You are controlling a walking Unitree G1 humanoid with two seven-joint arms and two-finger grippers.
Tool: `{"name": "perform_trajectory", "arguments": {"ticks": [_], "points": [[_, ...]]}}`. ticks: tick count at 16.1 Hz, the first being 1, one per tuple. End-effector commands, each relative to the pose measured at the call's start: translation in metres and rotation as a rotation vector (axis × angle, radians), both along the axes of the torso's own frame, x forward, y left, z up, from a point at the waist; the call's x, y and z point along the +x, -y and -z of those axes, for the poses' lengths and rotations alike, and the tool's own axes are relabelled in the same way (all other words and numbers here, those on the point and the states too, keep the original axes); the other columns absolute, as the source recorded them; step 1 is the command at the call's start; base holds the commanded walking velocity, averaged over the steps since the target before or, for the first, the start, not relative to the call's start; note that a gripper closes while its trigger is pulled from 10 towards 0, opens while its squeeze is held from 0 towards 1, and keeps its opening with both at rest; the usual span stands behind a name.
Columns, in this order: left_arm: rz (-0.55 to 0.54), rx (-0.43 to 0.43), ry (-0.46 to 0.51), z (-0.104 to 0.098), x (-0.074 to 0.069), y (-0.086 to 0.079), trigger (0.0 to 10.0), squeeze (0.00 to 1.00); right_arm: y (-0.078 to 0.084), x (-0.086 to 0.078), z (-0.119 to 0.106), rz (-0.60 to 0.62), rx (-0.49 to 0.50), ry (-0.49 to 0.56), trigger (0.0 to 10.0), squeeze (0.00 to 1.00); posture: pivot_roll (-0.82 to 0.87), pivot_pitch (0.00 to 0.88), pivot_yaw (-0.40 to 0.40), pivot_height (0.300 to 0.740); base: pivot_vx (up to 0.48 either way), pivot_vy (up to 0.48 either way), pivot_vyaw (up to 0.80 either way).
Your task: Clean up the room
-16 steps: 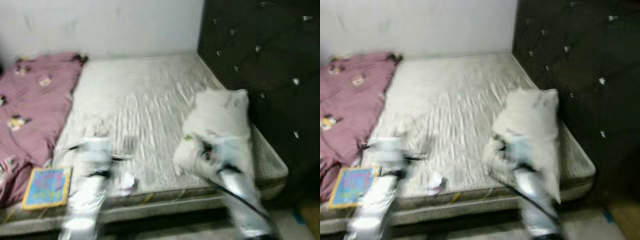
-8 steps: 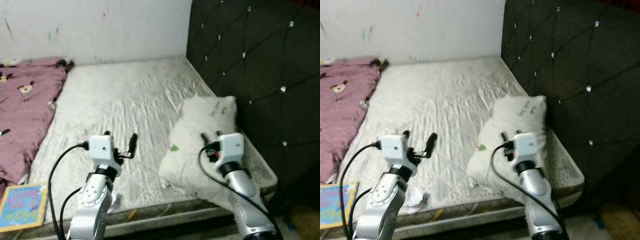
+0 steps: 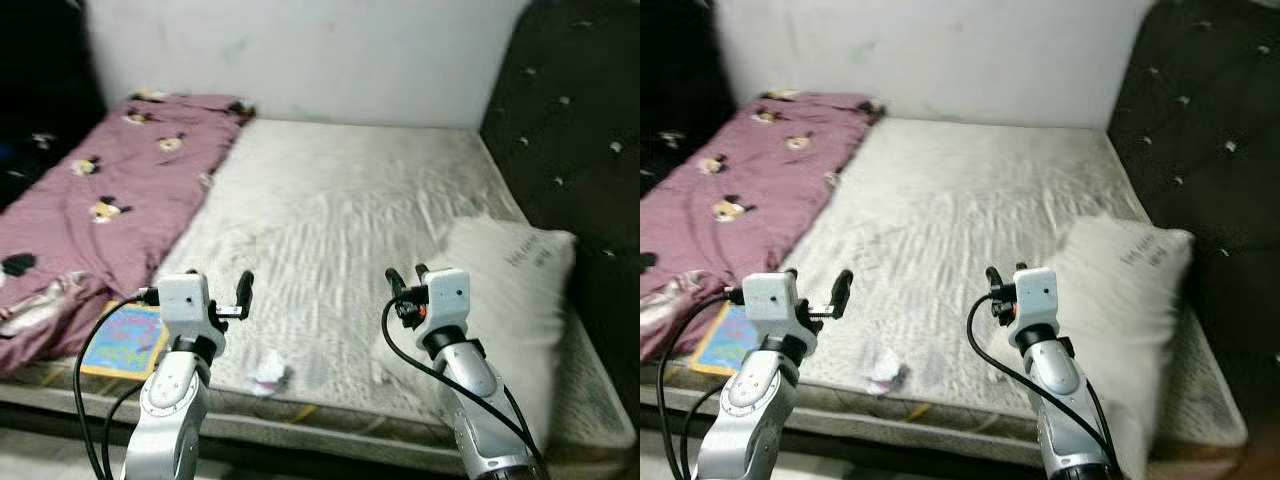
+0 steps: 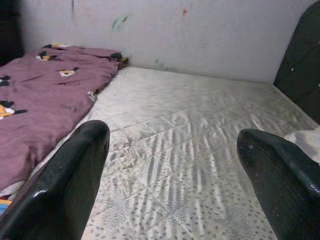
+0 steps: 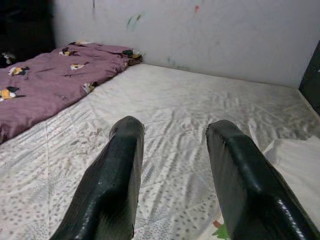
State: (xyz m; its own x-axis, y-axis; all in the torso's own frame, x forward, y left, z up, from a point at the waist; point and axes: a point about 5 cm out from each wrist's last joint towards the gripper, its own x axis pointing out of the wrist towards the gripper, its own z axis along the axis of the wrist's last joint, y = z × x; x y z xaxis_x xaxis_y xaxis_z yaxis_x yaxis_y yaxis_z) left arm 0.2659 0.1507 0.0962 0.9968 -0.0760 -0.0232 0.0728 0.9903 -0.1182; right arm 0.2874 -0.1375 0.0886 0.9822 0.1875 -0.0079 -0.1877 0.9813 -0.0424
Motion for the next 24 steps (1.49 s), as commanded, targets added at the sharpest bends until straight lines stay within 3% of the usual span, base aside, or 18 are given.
{"name": "perform_trajectory", "arguments": {"ticks": [1, 8, 16, 18, 24], "points": [[0.008, -0.006, -0.005, -0.001, 0.001, 0.000, 10.0, 0.00, 0.002, 0.001, -0.003, 0.012, -0.001, 0.007, 10.0, 0.00, 0.00, 0.005, -0.009, 0.740, 0.000, 0.000, 0.00], [0.004, -0.012, -0.013, 0.000, 0.002, 0.002, 10.0, 0.00, 0.003, 0.001, -0.003, 0.009, -0.006, 0.005, 10.0, 0.00, -0.01, 0.006, -0.011, 0.740, 0.000, 0.169, 0.00], [0.000, -0.007, -0.016, 0.001, 0.003, 0.002, 10.0, 0.00, 0.003, 0.004, -0.002, 0.008, -0.013, -0.005, 10.0, 0.00, 0.00, 0.000, -0.016, 0.740, 0.000, 0.458, 0.00], [-0.012, -0.003, -0.003, -0.002, 0.005, 0.002, 10.0, 0.00, 0.004, 0.006, -0.010, 0.020, 0.056, 0.014, 10.0, 0.00, 0.00, 0.000, -0.016, 0.740, 0.000, 0.480, 0.00], [-0.014, 0.003, 0.042, -0.008, 0.009, 0.000, 10.0, 0.00, 0.006, 0.011, -0.012, 0.058, 0.025, 0.007, 10.0, 0.00, 0.00, 0.003, -0.008, 0.740, 0.000, 0.320, 0.00]]}}
